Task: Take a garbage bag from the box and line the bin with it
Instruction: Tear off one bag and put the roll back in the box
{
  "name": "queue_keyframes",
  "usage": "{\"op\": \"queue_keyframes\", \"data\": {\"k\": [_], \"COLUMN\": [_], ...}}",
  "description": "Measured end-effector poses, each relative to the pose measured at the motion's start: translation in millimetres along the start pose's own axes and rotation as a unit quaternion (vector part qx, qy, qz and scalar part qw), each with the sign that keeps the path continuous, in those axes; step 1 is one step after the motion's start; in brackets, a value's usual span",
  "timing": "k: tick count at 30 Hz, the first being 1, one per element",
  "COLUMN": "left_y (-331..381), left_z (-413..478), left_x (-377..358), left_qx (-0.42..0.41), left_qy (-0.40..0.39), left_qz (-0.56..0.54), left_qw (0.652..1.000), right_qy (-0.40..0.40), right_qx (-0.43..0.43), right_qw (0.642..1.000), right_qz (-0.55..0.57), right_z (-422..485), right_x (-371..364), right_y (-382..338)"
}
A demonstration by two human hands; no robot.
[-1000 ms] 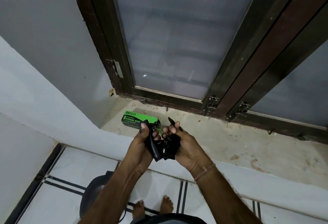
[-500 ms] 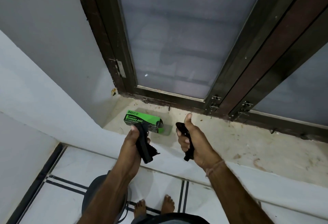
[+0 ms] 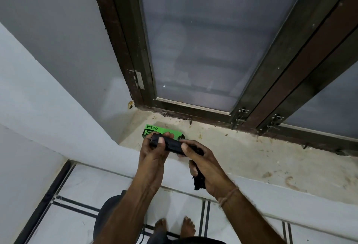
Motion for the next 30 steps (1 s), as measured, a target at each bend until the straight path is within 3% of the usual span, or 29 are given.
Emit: {"op": "queue_keyframes", "data": {"k": [7, 12, 14, 16, 18, 20, 22, 24, 30], "left_y": [8.5, 13.0, 20.5, 35.5, 41.5, 29.2, 13.7, 9.1, 27.0], "left_z": [12.1, 18.5, 19.4, 27.3, 40.9, 60.1, 73.5, 77.7, 76.6], "left_x": [1.7, -4.9, -4.9, -1.5, -0.1, 3.5, 7.8, 9.0, 2.7], "left_qx": [0.016, 0.026, -0.022, -0.148, -0.249, -0.25, -0.21, -0.197, -0.219], "left_qy": [-0.05, -0.091, -0.099, -0.097, -0.102, -0.142, -0.184, -0.186, -0.165], "left_qz": [0.089, 0.169, 0.25, 0.408, 0.606, 0.726, 0.779, 0.787, 0.727], "left_qw": [0.995, 0.981, 0.963, 0.896, 0.749, 0.624, 0.561, 0.554, 0.63], "right_qy": [0.004, 0.063, 0.109, 0.162, 0.213, 0.258, 0.291, 0.313, 0.319], "right_qx": [-0.101, -0.033, -0.022, -0.009, 0.008, 0.013, 0.012, 0.011, 0.011], "right_qw": [0.99, 0.997, 0.993, 0.986, 0.976, 0.965, 0.956, 0.949, 0.948], "right_qz": [0.094, 0.036, 0.034, 0.043, 0.039, 0.035, 0.034, 0.028, -0.017], "right_z": [6.3, 5.7, 2.3, -1.0, -4.4, -8.2, -12.1, -14.9, -21.6], "right_x": [-7.0, 0.7, 10.2, 25.4, 44.5, 59.3, 66.9, 67.9, 61.9], "right_y": [14.0, 8.7, 7.8, 6.8, 9.1, 14.5, 19.6, 23.0, 21.6]}}
Point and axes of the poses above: each hand's wrist, its own z-axis towards the middle knuckle, its own x-axis out of the back of the hand, y = z × x, the point moved 7 cm from there along z, towards the middle knuckle, and after that the axes turned 12 degrees about -z, right-handed, at the moved point
